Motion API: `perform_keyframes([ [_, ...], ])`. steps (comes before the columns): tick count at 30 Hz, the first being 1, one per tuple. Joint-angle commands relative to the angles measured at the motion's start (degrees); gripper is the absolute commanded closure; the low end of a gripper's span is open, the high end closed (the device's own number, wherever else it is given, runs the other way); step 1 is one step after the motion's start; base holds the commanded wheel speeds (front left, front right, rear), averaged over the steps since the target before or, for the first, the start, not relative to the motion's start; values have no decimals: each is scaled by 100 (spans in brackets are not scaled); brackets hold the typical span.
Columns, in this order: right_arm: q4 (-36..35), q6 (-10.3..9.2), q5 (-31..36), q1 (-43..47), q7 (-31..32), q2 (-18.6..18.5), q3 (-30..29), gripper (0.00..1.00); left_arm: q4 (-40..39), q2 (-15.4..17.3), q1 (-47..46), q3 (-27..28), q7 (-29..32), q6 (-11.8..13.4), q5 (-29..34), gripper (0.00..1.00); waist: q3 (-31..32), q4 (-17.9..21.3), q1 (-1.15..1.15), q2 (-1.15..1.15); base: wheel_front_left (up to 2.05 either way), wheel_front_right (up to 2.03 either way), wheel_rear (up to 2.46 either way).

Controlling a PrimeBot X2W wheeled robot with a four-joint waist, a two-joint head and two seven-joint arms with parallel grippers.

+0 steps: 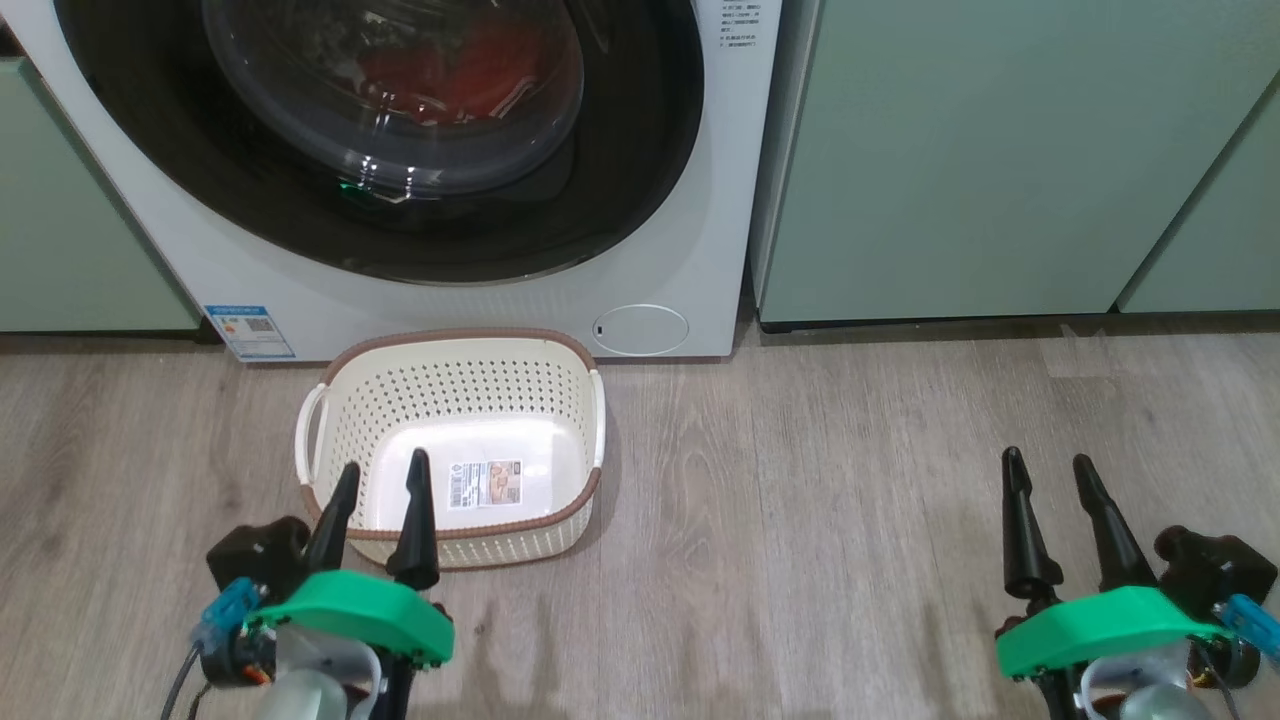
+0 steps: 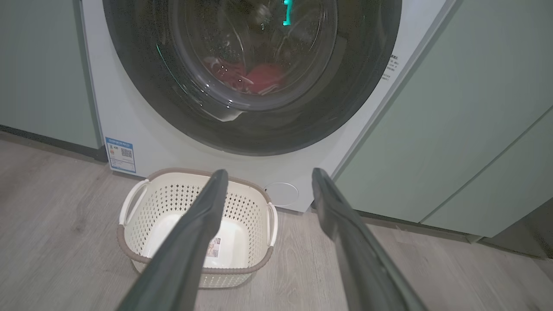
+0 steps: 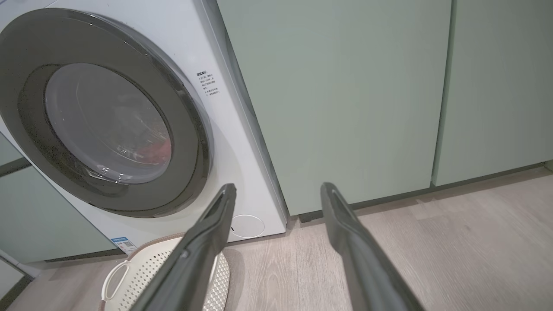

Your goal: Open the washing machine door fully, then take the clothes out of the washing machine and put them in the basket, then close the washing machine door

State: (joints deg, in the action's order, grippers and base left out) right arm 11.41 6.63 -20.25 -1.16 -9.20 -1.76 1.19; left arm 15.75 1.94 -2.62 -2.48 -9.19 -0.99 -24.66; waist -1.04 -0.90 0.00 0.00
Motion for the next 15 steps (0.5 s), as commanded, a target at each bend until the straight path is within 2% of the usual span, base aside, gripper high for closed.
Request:
perform_keyframes([
  [1,-180,63,200,-290,-99,-80,125,0,-174,73,-326,118,-100,25,191,0,1,-4,0,0,0,0,0],
  [15,-82,74,1025,-327,-334,-95,98,0,-8,82,-434,84,-336,59,1103,0,4,-44,0,0,0,0,0],
])
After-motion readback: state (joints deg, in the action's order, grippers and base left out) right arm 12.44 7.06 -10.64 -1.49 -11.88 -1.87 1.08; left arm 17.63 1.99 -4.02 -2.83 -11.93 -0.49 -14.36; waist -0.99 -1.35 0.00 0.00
